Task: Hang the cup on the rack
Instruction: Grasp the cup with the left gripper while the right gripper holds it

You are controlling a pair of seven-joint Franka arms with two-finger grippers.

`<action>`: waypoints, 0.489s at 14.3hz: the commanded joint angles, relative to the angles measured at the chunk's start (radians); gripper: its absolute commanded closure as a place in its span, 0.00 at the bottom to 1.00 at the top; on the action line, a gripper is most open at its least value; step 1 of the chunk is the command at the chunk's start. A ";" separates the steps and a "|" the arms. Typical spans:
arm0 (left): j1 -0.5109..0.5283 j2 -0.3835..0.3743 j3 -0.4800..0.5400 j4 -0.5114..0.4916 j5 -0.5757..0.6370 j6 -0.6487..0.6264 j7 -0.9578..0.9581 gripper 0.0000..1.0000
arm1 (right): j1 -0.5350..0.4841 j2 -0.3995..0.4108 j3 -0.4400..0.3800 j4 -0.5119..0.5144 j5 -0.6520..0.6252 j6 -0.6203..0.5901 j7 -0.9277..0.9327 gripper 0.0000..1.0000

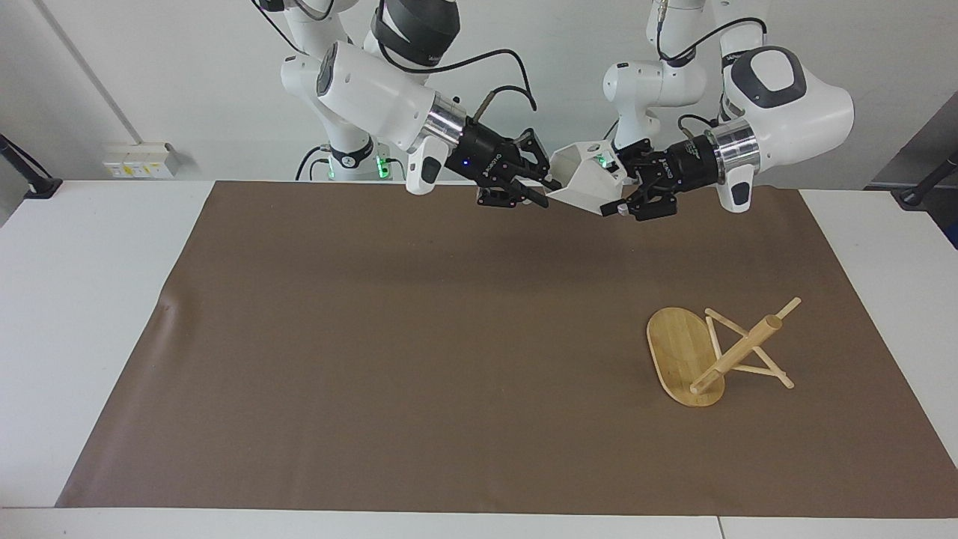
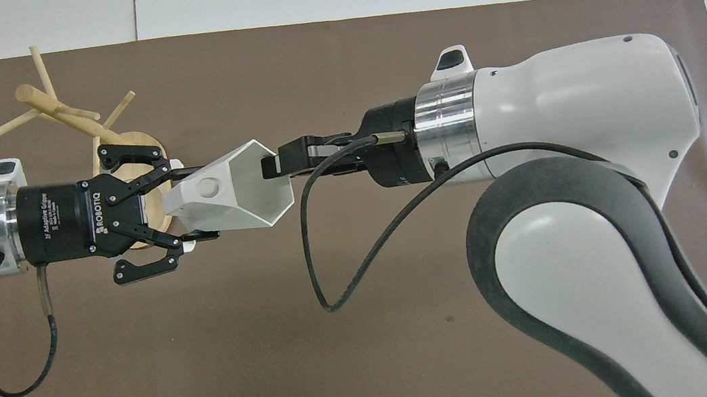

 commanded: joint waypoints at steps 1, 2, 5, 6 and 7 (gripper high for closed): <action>-0.001 -0.026 0.003 -0.023 0.009 0.003 0.006 1.00 | -0.008 0.003 0.011 0.006 -0.009 0.023 0.004 0.57; -0.001 -0.026 0.003 -0.023 0.009 0.003 0.006 1.00 | -0.008 0.003 0.011 0.005 -0.009 0.023 0.004 0.56; 0.001 -0.026 0.005 -0.023 0.011 0.003 0.005 1.00 | -0.008 0.002 0.009 0.002 -0.009 0.022 0.007 0.10; 0.001 -0.026 0.005 -0.023 0.012 0.003 0.005 1.00 | -0.008 0.002 0.008 0.002 -0.009 0.020 0.009 0.03; 0.002 -0.026 0.005 -0.023 0.025 0.003 0.006 1.00 | -0.008 0.002 0.006 0.000 -0.009 0.020 0.009 0.00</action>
